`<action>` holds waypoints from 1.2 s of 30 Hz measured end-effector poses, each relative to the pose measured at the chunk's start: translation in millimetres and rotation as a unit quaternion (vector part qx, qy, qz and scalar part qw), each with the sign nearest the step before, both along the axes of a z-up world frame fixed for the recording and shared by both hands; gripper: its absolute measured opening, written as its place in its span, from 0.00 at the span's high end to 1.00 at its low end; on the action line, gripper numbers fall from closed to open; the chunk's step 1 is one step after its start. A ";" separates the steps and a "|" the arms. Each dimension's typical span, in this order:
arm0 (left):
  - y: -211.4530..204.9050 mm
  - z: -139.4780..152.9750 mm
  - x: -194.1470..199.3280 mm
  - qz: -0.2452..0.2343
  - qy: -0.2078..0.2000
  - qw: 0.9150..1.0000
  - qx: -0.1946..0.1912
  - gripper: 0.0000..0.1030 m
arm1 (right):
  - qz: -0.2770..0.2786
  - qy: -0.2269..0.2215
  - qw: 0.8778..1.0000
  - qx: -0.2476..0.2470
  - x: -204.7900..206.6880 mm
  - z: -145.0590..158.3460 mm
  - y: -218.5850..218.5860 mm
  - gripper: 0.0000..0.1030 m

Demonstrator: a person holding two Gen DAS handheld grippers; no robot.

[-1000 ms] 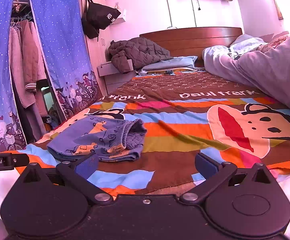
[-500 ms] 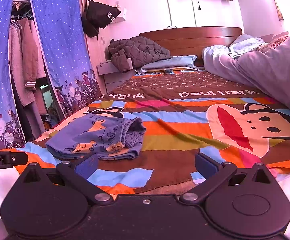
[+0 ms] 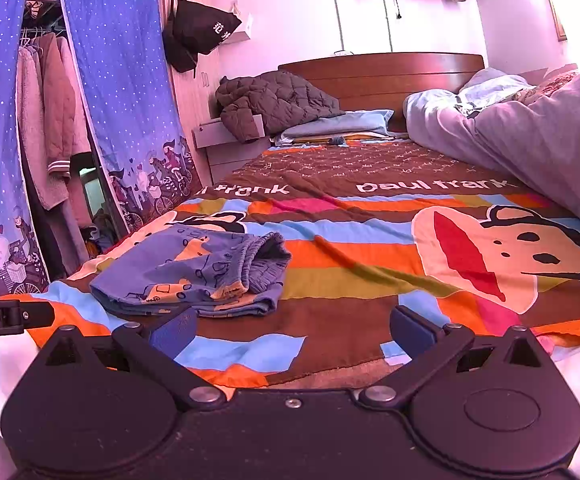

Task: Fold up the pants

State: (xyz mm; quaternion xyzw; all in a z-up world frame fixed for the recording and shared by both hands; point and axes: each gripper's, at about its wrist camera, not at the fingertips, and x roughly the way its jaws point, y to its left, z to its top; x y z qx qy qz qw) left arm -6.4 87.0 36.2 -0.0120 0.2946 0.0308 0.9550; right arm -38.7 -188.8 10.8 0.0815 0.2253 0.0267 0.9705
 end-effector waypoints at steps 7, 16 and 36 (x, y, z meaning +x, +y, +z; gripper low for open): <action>0.5 -0.7 -0.6 0.000 0.001 1.000 0.000 0.00 | 0.000 0.002 1.000 -0.002 -1.7 -3.8 -2.8 0.01; 1.3 -1.3 -0.7 0.001 -0.001 1.000 -0.001 0.00 | 0.001 0.004 1.000 -0.004 -3.1 -5.1 -4.1 0.01; -3.0 0.5 -1.1 -0.011 -0.010 1.000 -0.011 0.00 | 0.010 0.011 1.000 -0.015 -6.7 -11.4 -6.4 0.01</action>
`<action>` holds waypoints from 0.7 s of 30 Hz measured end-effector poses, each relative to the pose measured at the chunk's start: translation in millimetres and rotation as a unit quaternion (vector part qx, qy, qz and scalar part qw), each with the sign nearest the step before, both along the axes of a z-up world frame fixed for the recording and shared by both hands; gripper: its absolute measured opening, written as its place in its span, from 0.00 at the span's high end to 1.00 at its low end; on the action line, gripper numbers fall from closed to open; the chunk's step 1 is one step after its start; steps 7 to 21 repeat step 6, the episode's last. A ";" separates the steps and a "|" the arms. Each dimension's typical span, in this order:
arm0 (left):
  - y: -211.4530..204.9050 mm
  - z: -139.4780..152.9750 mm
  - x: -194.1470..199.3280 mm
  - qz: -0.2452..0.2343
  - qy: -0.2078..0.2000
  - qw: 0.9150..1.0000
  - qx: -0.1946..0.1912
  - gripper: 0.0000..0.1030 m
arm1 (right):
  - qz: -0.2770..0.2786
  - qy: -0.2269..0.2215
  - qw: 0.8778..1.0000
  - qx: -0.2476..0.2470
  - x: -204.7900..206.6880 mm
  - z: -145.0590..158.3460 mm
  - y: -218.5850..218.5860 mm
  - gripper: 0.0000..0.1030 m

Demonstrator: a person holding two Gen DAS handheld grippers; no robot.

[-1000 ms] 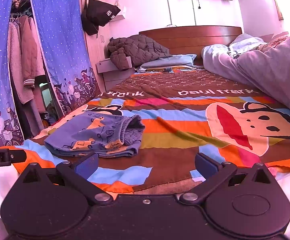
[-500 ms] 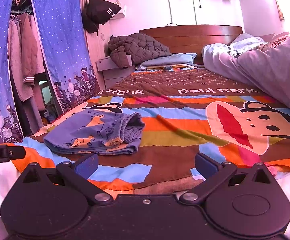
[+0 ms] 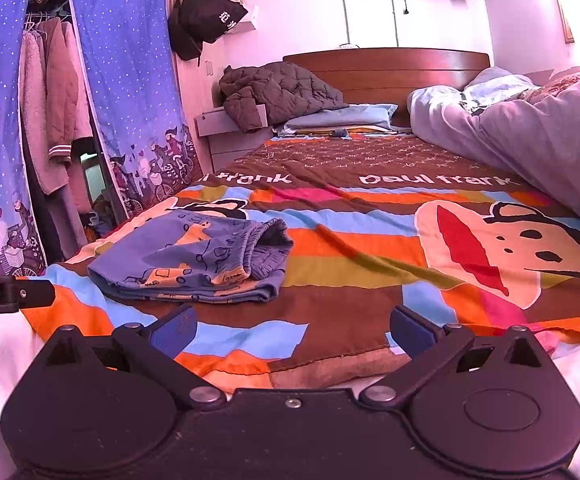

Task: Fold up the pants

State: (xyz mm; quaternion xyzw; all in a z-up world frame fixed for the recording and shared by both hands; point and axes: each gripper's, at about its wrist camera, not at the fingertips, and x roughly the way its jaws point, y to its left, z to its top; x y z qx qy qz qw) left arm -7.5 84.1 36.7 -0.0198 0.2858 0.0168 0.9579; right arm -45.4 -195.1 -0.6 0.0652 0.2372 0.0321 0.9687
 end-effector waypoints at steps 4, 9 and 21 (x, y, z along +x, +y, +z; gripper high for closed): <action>-2.0 -0.4 0.1 0.000 -0.002 1.000 0.004 0.00 | 0.001 0.002 1.000 -0.002 -1.0 -0.5 -0.9 0.01; -3.2 -0.9 0.0 0.000 -0.001 1.000 0.006 0.00 | 0.002 0.003 1.000 -0.003 -1.2 0.6 -0.1 0.01; -3.2 -0.9 0.0 0.000 -0.001 1.000 0.006 0.00 | 0.002 0.003 1.000 -0.003 -1.2 0.6 -0.1 0.01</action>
